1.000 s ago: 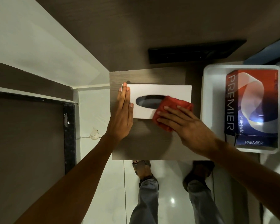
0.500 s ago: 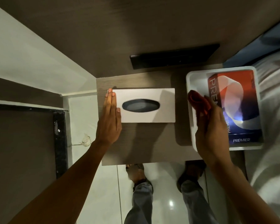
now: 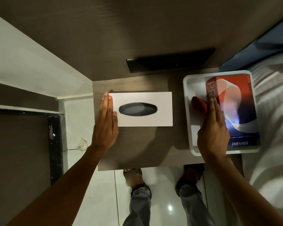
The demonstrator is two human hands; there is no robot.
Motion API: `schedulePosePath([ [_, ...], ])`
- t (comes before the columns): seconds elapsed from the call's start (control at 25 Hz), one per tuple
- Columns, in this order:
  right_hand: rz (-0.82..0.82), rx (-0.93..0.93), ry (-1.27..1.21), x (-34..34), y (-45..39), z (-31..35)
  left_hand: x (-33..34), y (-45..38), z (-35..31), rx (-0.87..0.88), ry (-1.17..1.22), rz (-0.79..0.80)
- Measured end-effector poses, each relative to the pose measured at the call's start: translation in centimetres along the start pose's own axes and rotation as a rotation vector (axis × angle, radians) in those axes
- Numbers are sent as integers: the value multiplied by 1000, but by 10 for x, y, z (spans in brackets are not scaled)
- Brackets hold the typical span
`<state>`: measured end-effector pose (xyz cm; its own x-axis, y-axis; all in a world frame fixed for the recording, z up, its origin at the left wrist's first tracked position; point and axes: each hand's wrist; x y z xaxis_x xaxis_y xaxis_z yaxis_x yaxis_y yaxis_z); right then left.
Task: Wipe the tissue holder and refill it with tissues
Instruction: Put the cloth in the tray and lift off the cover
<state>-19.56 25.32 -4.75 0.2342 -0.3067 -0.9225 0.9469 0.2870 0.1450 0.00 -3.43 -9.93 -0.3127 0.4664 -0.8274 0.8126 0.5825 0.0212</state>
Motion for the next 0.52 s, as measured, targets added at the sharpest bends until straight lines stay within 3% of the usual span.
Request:
schedulePosePath([
  [0.08, -27, -78, 15, 6, 3, -12, 1, 0, 0, 5, 1, -4],
  [0.28, 244, -254, 166, 19, 24, -29, 1, 0, 1, 16, -2, -9],
  [0.44, 412, -108, -8, 6, 13, -17, 0, -1, -1, 12, 34, -9],
  [0.52, 312, -21, -149, -7, 7, 0, -1, 2, -3, 9, 69, -1],
])
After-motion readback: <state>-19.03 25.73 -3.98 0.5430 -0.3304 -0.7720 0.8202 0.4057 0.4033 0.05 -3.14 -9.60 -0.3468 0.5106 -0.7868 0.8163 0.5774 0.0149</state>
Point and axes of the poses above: each hand's wrist, its own y-axis away from the middle knuckle, its own x-axis out of the palm, z = x × y, and after that the axes turned 3 degrees about x, right-handed
